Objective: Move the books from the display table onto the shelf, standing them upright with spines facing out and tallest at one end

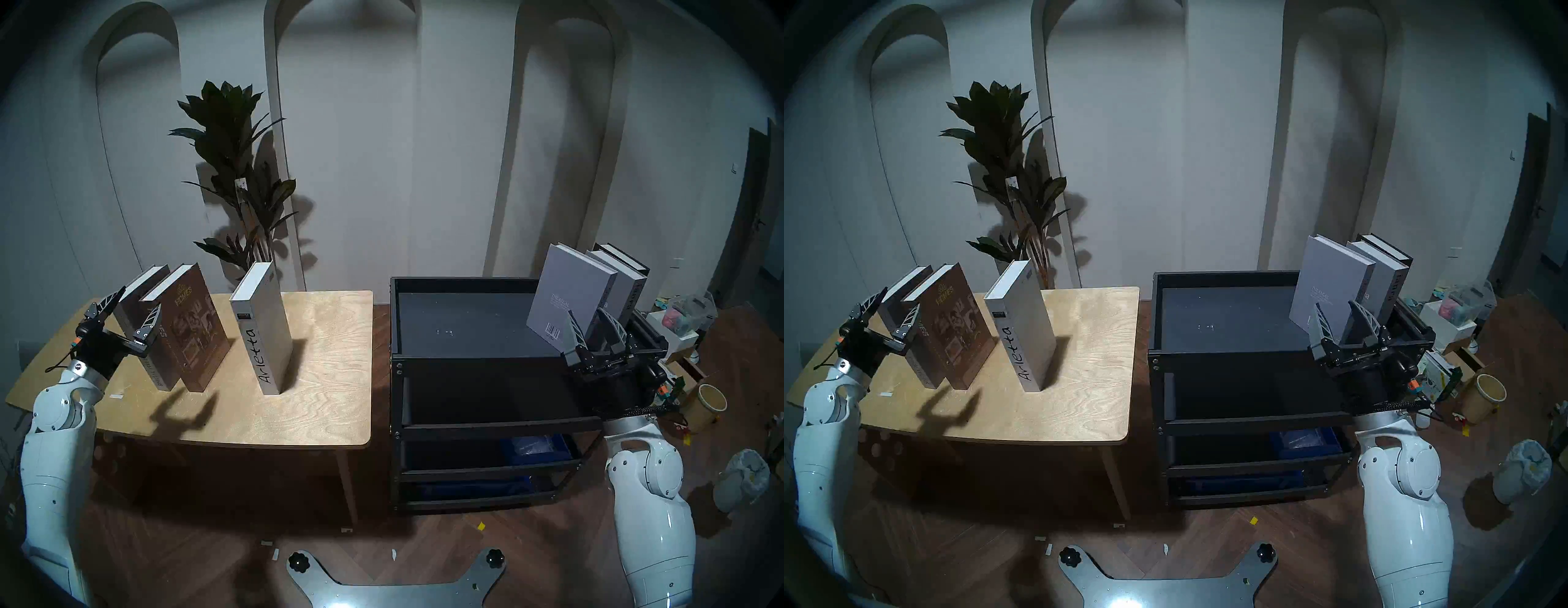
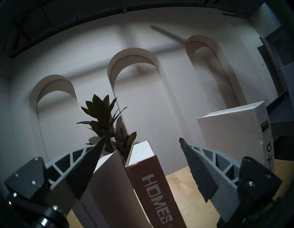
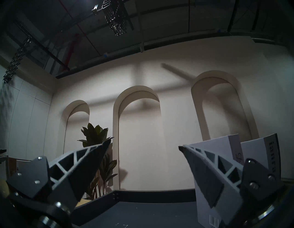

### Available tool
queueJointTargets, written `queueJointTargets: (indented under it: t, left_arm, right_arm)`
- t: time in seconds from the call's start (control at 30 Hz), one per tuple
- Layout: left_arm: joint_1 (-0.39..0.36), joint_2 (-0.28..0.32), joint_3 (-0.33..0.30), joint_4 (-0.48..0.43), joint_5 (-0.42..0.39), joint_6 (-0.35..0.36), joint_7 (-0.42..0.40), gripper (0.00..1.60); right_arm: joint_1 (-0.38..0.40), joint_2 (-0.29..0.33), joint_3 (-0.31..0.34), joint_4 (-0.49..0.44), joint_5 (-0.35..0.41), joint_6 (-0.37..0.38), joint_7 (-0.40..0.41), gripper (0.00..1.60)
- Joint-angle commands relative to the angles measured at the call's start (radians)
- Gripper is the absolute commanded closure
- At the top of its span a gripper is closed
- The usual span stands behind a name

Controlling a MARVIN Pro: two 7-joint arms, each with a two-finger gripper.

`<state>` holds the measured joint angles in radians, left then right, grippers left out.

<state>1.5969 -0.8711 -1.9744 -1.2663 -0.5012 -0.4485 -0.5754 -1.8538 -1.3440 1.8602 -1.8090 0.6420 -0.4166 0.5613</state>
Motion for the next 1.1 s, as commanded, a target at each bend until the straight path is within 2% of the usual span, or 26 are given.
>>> queueJointTargets:
  t: [0.0,0.33,0.9,1.07]
  left_arm:
    - [-0.050,0.013,-0.003,0.006,-0.024,-0.024,-0.016,0.00]
    - [-0.074,0.002,0.026,0.050,-0.036,-0.039,-0.038,0.00]
    - [-0.180,0.018,0.100,0.166,-0.025,-0.052,-0.048,0.00]
    - [-0.222,0.018,0.127,0.226,-0.023,-0.057,-0.054,0.00]
  right_arm:
    - [0.019,-0.007,0.005,-0.006,-0.019,-0.026,-0.013,0.00]
    - [0.029,-0.007,0.010,0.012,-0.042,-0.030,-0.032,0.00]
    - [0.093,-0.007,-0.008,0.074,-0.087,-0.023,-0.064,0.00]
    - [0.118,-0.004,-0.019,0.096,-0.104,-0.024,-0.076,0.00]
